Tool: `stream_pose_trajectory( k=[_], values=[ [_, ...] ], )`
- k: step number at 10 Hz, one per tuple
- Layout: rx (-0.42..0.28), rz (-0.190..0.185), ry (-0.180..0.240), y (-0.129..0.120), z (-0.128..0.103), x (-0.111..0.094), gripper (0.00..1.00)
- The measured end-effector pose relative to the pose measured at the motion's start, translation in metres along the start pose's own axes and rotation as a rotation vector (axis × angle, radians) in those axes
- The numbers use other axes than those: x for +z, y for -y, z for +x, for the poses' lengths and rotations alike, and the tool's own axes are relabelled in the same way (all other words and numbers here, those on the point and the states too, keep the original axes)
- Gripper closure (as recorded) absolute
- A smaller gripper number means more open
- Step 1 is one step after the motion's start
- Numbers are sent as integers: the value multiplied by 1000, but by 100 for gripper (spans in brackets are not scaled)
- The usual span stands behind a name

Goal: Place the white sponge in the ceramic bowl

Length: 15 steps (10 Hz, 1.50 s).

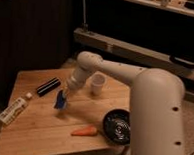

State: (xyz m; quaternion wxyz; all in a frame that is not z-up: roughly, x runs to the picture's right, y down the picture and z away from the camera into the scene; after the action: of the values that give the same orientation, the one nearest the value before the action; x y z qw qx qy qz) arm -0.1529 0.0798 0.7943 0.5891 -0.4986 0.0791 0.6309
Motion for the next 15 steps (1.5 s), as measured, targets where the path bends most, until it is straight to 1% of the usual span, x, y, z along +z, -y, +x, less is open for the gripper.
stream_pose_trajectory(
  k=[1,3,4,5,6,8,10,11,14,15],
  values=[
    [4,-20,16,4,2,-8,86],
    [17,-41,46,22,6,-19,86],
    [18,-52,61,26,8,-27,86],
    [20,-60,77,29,12,-40,86],
    [23,-64,92,33,16,-53,86],
    [-2,-68,115,24,26,-76,86],
    [-10,-57,127,24,31,-85,86],
    [-2,-49,137,30,35,-88,86],
    [60,-43,179,66,50,-98,86],
    [103,-40,207,88,61,-107,86]
  ],
)
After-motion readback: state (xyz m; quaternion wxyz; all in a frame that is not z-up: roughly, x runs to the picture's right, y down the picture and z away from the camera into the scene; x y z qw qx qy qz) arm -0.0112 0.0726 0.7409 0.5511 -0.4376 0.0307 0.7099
